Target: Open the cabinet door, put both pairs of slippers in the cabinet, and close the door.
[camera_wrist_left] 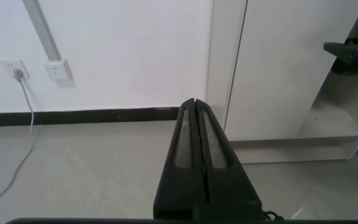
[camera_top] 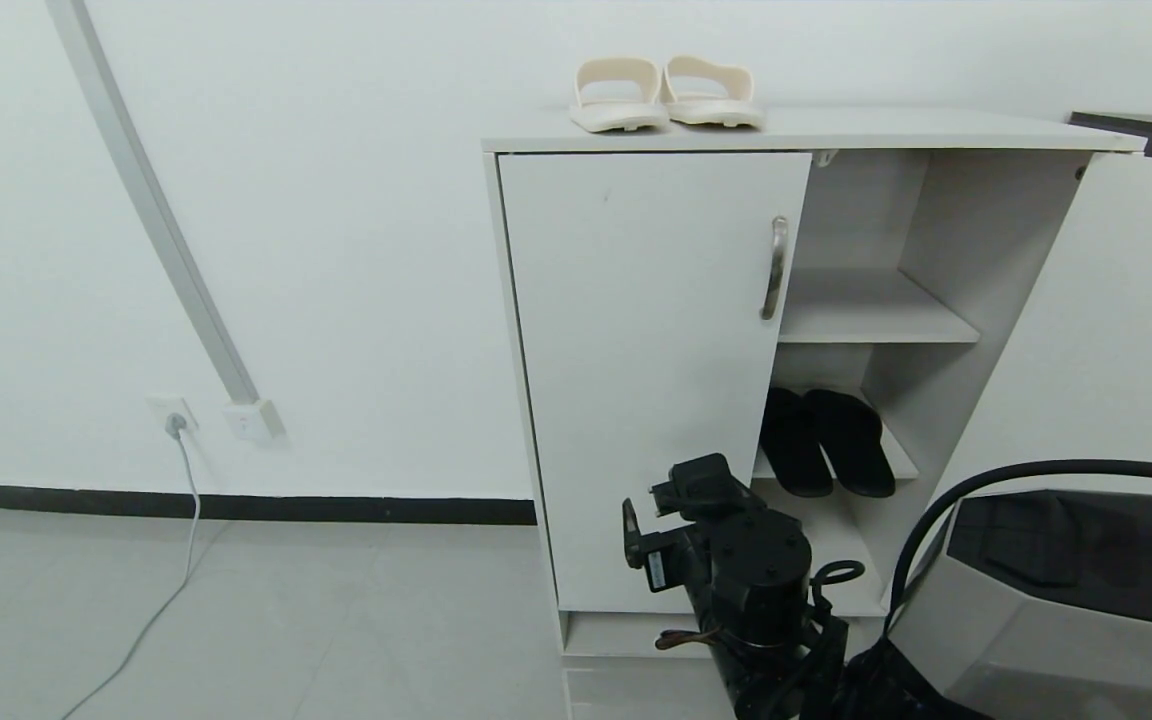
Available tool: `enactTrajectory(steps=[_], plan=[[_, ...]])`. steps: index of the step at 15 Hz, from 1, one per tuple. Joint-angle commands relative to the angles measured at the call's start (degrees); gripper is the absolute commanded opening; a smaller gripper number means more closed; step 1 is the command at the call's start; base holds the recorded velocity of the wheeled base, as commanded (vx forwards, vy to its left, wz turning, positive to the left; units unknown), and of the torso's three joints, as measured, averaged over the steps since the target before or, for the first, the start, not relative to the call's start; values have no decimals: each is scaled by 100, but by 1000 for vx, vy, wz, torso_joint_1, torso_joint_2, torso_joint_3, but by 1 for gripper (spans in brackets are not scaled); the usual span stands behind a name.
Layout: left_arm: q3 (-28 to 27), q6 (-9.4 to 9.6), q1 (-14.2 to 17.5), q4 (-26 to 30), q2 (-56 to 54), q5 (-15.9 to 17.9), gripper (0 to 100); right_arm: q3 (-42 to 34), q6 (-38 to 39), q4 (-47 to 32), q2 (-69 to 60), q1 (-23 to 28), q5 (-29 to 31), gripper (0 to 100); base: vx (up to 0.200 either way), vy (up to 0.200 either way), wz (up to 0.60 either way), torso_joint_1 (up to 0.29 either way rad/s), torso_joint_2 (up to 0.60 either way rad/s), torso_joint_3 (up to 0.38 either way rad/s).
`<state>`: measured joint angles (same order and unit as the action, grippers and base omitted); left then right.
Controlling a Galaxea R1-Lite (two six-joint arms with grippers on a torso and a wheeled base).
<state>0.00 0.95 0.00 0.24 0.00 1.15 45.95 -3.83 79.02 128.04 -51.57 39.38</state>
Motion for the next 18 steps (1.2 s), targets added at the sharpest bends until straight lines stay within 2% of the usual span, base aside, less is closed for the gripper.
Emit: enactTrajectory(steps=[1, 4, 8, 18], plan=[[0, 2, 0, -7, 0, 0, 0, -7, -22, 8, -7, -3, 0, 100, 0, 0, 0, 2, -134, -154], [0, 2, 0, -7, 0, 0, 0, -7, -30, 8, -42, -3, 0, 100, 0, 0, 0, 14, -191, -328], [0, 2, 0, -7, 0, 8, 0, -24, -30, 8, -42, -3, 9, 100, 0, 0, 0, 54, -525, -365], [0, 2, 0, -7, 0, 8, 0, -59, -30, 8, -121, -3, 0, 100, 0, 0, 0, 149, -473, -327]])
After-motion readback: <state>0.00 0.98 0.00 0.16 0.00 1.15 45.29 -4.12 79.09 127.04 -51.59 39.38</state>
